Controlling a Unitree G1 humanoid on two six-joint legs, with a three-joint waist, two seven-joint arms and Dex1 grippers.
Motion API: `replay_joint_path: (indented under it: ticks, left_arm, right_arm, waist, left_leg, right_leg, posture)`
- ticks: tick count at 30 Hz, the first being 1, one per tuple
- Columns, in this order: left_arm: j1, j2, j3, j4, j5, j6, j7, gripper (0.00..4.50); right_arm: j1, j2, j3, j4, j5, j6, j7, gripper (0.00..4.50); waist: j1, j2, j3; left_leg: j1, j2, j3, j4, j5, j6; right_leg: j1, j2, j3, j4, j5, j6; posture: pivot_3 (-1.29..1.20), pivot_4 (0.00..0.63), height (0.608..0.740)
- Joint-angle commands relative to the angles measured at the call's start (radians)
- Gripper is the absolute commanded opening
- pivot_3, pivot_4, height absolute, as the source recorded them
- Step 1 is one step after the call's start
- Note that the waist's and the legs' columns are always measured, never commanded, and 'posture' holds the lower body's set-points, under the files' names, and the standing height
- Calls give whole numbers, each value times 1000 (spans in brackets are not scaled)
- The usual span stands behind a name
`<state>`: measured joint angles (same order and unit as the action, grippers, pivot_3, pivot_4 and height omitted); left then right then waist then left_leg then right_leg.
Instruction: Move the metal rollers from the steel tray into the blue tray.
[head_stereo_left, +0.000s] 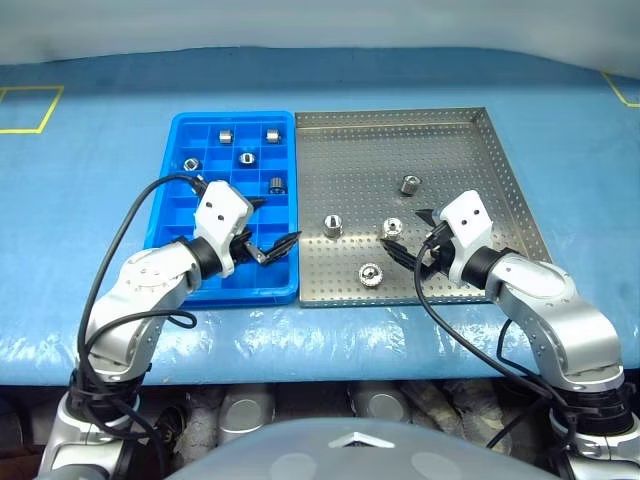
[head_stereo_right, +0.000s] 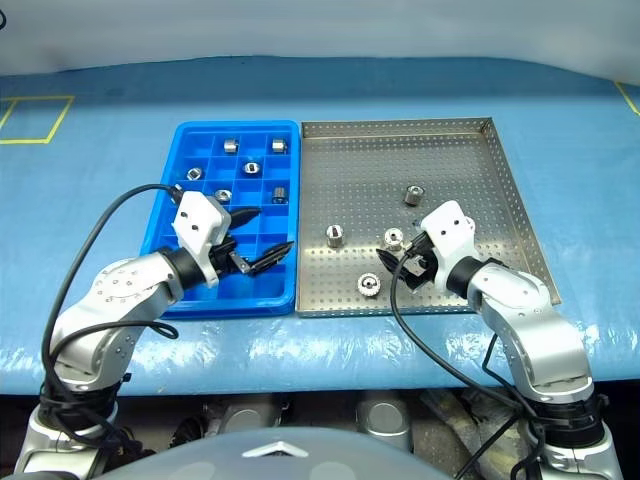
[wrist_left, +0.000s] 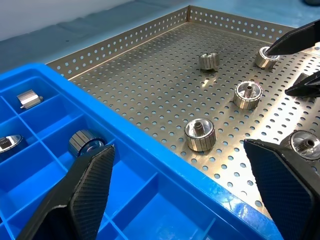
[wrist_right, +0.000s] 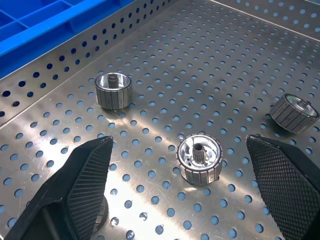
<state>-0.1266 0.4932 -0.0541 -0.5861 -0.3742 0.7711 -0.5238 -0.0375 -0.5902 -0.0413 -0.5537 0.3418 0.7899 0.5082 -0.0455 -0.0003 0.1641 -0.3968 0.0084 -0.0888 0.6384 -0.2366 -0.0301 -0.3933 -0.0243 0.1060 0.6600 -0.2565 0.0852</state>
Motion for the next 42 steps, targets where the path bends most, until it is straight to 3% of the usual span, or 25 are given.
replay_joint_path:
  ticks: [1, 17, 23, 30, 35, 42]
  left_arm:
    - [-14, -7, 3, -8, -8, -18, 3, 4500]
    - [-25, -54, -29, 3, 2, -4, 59, 4500]
    - [-61, -33, -171, 30, 69, 23, 56, 4500]
    - [-222, -171, -309, 130, 191, 53, 181, 4500]
    - [-355, -242, -330, 214, 195, 295, 210, 4500]
    - [-444, -334, -330, 320, 208, 440, 256, 4500]
  right_arm:
    - [-14, -4, -18, -15, 0, -5, -9, 4486]
    - [-15, 9, -13, -23, -3, 2, -43, 4486]
    - [-1, 24, 19, -52, -3, 4, -59, 4486]
    - [8, 40, 34, -80, -8, 4, -79, 4486]
    - [17, 50, 30, -94, -14, -6, -95, 4486]
    - [21, 65, 28, -107, -21, -15, -109, 4486]
  waist:
    - [0, 0, 0]
    - [1, 0, 0]
    - [-1, 0, 0]
    - [-3, 0, 0]
    - [-23, 0, 0]
    - [-35, 0, 0]
  left_leg:
    - [0, 0, 0, 0, 0, 0]
    - [0, 0, 0, 0, 0, 0]
    - [0, 0, 0, 0, 0, 0]
    - [-2, -1, 0, 4, 0, 0]
    - [-2, -1, -1, 4, 0, 0]
    - [-2, -1, -1, 4, 0, 0]
  right_leg:
    - [0, 0, 0, 0, 0, 0]
    - [0, 0, 0, 0, 1, -1]
    - [0, 0, 0, 0, 1, -1]
    - [1, 0, 0, 0, 1, 2]
    - [1, 1, 0, 1, 1, 2]
    - [0, 1, 0, 1, 0, 3]
  posture:
    - [-16, 150, 740]
    - [-22, 150, 740]
    - [-35, 150, 740]
    - [-60, 150, 740]
    - [-75, 150, 740]
    - [-90, 150, 740]
